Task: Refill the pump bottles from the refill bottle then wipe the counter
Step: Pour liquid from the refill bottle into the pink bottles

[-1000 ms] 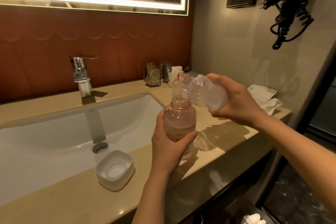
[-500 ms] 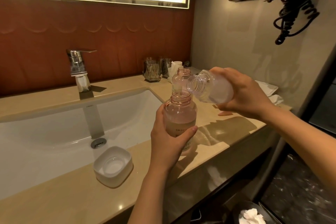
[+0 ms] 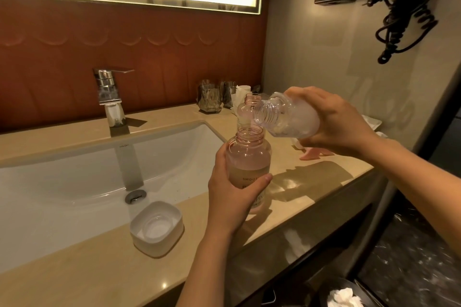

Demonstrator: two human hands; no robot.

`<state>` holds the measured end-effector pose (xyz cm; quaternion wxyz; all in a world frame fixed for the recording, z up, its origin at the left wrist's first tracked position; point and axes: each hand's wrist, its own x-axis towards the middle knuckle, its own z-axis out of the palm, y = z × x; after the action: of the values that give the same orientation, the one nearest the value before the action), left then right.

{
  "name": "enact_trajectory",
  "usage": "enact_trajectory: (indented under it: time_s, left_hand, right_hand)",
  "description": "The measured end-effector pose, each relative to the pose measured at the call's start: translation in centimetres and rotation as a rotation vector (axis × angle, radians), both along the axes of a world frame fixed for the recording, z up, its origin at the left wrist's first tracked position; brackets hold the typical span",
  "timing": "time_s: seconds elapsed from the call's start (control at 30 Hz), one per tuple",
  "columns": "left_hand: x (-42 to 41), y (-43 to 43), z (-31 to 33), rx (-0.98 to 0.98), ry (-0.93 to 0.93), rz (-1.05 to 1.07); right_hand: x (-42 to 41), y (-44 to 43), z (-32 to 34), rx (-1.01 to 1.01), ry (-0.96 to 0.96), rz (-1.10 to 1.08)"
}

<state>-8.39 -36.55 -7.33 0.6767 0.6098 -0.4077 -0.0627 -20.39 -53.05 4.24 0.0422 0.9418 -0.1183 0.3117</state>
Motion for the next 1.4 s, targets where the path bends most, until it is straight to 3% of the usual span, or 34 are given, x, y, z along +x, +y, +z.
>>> enact_trajectory:
  time_s: [1.4]
  left_hand:
    - [-0.2,0.1,0.2,0.015,0.004,0.010]
  right_hand:
    - [0.2,0.6,1.6,-0.228,0.041,-0.021]
